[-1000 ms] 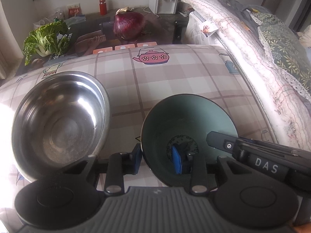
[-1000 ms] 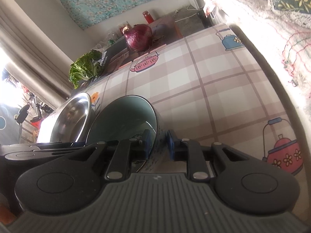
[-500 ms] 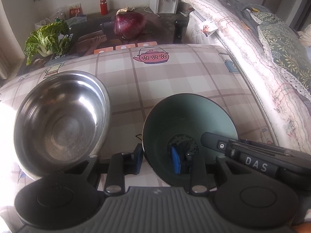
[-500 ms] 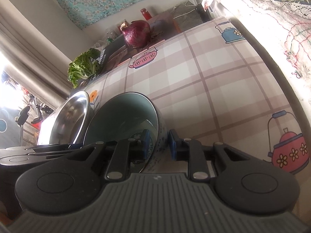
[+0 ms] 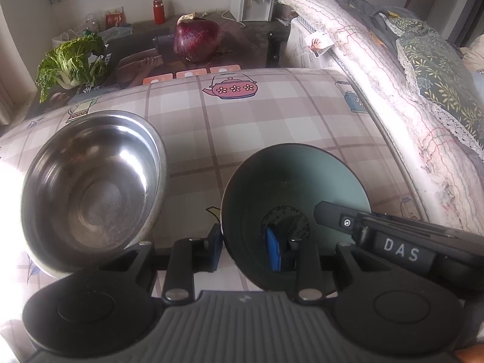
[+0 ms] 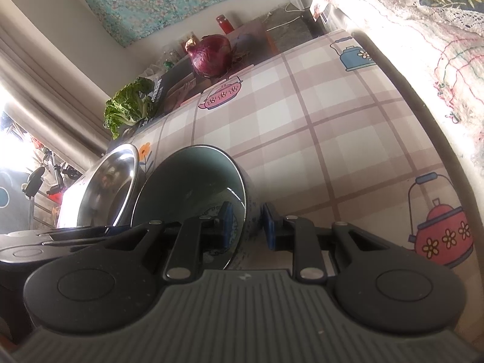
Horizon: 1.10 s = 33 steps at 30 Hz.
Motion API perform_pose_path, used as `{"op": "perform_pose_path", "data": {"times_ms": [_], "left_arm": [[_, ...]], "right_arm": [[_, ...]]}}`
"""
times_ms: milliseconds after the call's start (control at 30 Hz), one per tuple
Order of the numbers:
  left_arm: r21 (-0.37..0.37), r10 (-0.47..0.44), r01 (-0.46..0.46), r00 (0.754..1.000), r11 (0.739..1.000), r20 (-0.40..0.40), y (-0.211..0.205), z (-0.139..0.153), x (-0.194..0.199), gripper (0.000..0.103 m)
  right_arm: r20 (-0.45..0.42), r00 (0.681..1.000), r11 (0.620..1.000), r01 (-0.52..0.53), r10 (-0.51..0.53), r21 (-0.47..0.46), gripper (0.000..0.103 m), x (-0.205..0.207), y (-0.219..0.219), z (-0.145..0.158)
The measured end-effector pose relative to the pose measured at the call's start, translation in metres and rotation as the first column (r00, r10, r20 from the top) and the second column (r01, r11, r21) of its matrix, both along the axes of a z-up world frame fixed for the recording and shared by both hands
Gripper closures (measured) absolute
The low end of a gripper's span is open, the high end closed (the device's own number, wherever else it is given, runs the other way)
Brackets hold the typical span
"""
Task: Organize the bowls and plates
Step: 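Lift the teal bowl with both grippers and lower it into the steel bowl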
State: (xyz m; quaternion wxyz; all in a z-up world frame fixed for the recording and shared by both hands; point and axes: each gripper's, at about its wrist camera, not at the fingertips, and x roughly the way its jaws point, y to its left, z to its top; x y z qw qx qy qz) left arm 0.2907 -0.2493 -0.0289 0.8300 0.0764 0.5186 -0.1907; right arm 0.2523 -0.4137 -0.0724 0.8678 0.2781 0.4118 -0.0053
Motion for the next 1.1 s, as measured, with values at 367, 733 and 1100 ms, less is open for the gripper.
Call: {"op": "perform_pose_path", "data": {"times_ms": [367, 733, 1100], "left_arm": [[-0.026, 0.008, -0.007, 1.0, 1.0, 0.028, 0.006, 0.019, -0.005, 0.071], [-0.069, 0.043, -0.038, 0.997, 0.997, 0.071, 0.026, 0.049, -0.008, 0.071], [-0.093, 0.13, -0.119, 0.985, 0.988, 0.117, 0.078, 0.072, 0.007, 0.071]], "right_arm": [[0.025, 1.0, 1.0, 0.0, 0.0, -0.019, 0.081, -0.006, 0.004, 0.019], [0.068, 0.997, 0.999, -0.02, 0.022, -0.031, 0.081, -0.005, 0.018, 0.053], [0.101, 0.99, 0.995, -0.095, 0.098, -0.031, 0.081, 0.022, 0.063, 0.075]]}}
